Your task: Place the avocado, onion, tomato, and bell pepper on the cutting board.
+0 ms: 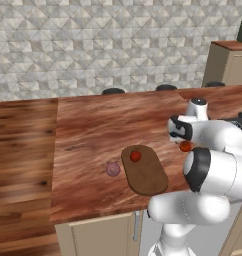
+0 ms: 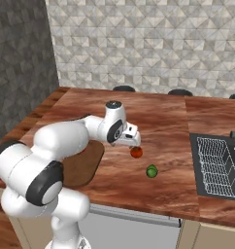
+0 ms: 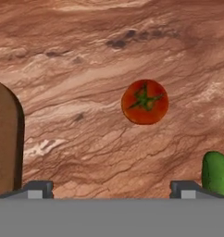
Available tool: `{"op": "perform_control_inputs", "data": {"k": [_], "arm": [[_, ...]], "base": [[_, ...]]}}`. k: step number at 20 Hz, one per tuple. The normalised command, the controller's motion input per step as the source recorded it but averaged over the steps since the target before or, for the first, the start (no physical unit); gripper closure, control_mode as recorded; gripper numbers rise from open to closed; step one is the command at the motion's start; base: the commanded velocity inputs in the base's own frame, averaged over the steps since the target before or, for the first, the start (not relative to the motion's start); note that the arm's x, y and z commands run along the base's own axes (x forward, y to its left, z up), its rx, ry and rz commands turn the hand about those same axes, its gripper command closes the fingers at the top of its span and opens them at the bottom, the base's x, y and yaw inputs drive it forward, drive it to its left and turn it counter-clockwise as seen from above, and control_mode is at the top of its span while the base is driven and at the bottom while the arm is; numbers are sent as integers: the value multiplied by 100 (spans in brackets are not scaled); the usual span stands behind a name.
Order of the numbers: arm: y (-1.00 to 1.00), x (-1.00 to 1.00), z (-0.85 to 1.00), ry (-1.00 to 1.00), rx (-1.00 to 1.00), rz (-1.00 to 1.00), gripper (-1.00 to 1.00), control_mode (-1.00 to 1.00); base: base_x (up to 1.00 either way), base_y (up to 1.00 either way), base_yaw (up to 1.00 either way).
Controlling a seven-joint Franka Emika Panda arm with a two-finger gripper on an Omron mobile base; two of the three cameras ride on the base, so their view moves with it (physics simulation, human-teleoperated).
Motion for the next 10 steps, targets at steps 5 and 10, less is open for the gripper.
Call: {"op": "perform_control_inputs", "data": {"k": [5, 10], "arm": [[-46, 2, 0, 0, 0, 0, -100, -100], [-29, 11, -5, 0, 0, 0, -100, -100]], "base": [[0, 0, 0], [0, 0, 0]]}}
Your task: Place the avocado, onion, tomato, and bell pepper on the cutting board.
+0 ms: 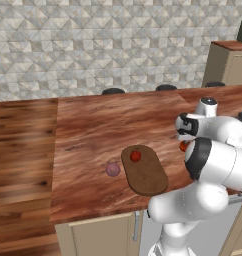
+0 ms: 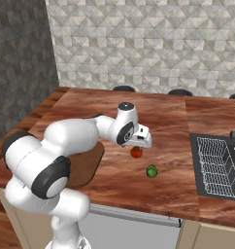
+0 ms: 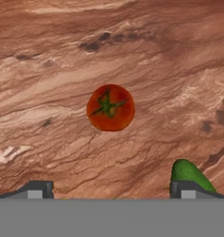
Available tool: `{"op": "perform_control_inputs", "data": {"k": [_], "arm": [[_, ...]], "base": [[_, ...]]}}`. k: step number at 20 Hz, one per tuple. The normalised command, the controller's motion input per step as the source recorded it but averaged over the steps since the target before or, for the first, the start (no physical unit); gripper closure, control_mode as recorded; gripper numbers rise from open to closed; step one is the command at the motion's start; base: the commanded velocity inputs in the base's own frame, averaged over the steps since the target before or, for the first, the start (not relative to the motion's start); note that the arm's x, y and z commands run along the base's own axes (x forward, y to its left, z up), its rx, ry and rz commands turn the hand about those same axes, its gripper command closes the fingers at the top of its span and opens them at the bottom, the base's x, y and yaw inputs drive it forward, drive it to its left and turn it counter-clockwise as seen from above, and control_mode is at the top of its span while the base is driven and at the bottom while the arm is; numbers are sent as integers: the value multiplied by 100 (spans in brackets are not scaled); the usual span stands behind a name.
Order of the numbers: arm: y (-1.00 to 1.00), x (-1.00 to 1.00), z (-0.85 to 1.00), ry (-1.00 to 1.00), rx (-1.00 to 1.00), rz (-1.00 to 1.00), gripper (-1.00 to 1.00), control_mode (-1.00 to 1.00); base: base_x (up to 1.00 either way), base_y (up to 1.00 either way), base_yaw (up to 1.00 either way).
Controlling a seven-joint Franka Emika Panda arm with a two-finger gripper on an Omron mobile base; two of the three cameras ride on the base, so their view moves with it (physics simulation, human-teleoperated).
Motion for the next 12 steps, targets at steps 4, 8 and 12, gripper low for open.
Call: {"op": "perform_control_inputs", "data": {"k": [4, 8, 12], "arm": [[-13, 13, -13, 0, 0, 0, -100, -100], [-1, 15, -18, 0, 0, 0, -100, -100], [0, 13, -20, 0, 0, 0, -100, -100]], "base": [[0, 0, 0], [0, 0, 0], [0, 0, 0]]}}
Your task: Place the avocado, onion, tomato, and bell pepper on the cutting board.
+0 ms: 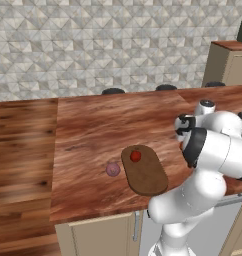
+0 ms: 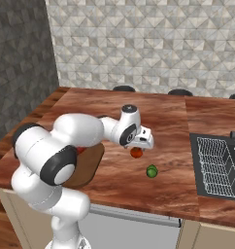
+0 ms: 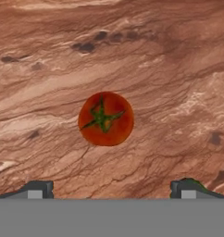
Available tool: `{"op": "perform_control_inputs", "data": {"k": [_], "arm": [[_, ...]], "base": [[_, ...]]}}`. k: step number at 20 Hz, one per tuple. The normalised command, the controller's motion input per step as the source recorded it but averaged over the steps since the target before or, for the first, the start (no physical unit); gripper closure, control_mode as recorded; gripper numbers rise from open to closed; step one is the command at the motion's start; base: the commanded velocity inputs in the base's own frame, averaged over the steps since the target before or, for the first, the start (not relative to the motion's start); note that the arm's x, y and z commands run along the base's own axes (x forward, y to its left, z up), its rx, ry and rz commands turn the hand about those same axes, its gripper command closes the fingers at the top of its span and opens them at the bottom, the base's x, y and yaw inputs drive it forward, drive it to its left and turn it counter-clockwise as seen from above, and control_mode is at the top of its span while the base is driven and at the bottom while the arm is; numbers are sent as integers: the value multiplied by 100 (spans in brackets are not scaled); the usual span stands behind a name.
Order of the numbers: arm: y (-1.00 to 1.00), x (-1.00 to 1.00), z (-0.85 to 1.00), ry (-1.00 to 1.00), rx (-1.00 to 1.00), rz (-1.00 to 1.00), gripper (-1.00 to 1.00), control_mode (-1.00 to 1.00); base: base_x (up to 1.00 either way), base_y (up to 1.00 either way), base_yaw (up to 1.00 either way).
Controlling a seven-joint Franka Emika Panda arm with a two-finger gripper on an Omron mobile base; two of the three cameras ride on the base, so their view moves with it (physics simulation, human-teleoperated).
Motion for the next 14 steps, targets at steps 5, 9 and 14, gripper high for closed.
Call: {"op": "perform_control_inputs", "data": {"k": [5, 9, 14], "arm": [[0, 16, -15, 0, 0, 0, -100, -100], [0, 21, -12, 0, 0, 0, -100, -100], [0, 26, -12, 0, 0, 0, -100, -100]], "base": [[0, 0, 0], [0, 0, 0], [0, 0, 0]]}}
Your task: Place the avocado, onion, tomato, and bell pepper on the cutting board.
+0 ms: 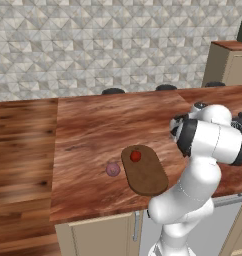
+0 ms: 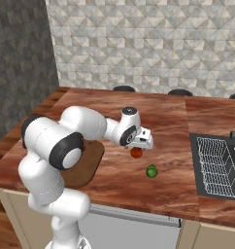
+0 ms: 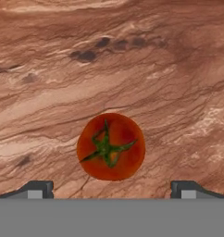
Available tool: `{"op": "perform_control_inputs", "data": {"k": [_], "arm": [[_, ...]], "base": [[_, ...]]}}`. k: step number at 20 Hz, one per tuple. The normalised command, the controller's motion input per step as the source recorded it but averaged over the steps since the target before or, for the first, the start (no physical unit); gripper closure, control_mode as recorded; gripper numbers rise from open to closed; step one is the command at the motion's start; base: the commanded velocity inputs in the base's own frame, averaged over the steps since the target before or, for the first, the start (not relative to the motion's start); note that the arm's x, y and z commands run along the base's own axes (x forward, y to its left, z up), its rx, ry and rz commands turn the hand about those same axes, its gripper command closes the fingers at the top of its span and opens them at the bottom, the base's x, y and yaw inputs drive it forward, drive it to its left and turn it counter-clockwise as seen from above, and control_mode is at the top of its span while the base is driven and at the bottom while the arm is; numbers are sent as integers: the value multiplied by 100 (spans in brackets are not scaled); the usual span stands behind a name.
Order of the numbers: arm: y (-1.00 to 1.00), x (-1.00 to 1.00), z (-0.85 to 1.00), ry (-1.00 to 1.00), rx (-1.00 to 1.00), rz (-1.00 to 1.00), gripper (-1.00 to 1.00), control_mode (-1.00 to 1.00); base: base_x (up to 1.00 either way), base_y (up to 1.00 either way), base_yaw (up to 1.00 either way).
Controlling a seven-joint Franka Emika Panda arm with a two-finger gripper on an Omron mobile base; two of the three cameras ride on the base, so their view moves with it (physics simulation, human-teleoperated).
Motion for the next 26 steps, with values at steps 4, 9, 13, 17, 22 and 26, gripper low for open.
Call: {"op": "perform_control_inputs", "data": {"k": [4, 9, 13, 17, 22, 26], "arm": [[0, 17, -14, 0, 0, 0, -100, -100], [-5, 3, -18, 0, 0, 0, -100, -100], [-3, 0, -20, 0, 0, 0, -100, -100], [0, 5, -19, 0, 0, 0, -100, -100], [0, 16, -18, 0, 0, 0, -100, -100], [0, 15, -18, 0, 0, 0, -100, -100]], "base": [[0, 0, 0], [0, 0, 0], [0, 0, 0], [0, 0, 0], [0, 0, 0], [0, 0, 0]]}}
